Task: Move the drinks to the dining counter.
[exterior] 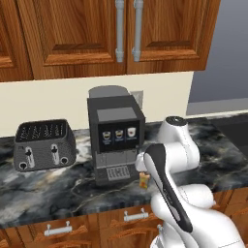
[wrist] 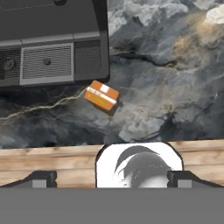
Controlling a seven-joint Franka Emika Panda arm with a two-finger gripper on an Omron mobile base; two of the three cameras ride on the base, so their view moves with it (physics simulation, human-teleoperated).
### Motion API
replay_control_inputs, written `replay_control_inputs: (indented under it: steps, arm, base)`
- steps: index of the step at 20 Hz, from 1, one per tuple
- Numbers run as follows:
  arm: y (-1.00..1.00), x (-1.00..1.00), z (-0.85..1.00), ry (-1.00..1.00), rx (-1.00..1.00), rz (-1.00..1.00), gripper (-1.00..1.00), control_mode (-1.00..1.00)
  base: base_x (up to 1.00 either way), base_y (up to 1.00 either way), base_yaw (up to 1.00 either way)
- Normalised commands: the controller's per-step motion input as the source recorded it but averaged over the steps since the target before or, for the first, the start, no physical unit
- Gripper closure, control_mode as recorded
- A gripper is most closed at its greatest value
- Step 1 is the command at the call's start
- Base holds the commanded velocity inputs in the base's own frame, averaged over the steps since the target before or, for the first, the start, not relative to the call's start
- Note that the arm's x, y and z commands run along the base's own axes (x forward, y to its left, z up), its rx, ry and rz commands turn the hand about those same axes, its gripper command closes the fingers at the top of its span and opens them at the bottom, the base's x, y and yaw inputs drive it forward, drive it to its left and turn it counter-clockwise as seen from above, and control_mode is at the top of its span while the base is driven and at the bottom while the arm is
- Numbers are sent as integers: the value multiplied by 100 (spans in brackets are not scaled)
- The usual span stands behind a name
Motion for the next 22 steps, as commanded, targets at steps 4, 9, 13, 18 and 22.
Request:
replay_control_inputs:
  steps: [4, 9, 13, 18, 22]
  arm:
    - [0, 28, -45, 0, 0, 0, -100, -100]
    - [1, 15, -16, 0, 0, 0, -100, -100]
    - [12, 0, 3, 0, -1, 0, -100, -100]
    - [14, 18, -3, 0, -1, 0, -100, -100]
    - [0, 20, -10, -1, 0, 0, -100, -100]
  base:
    - [0, 0, 0]
    - [0, 0, 0]
    - [0, 0, 0]
    - [0, 0, 0]
    - [0, 0, 0]
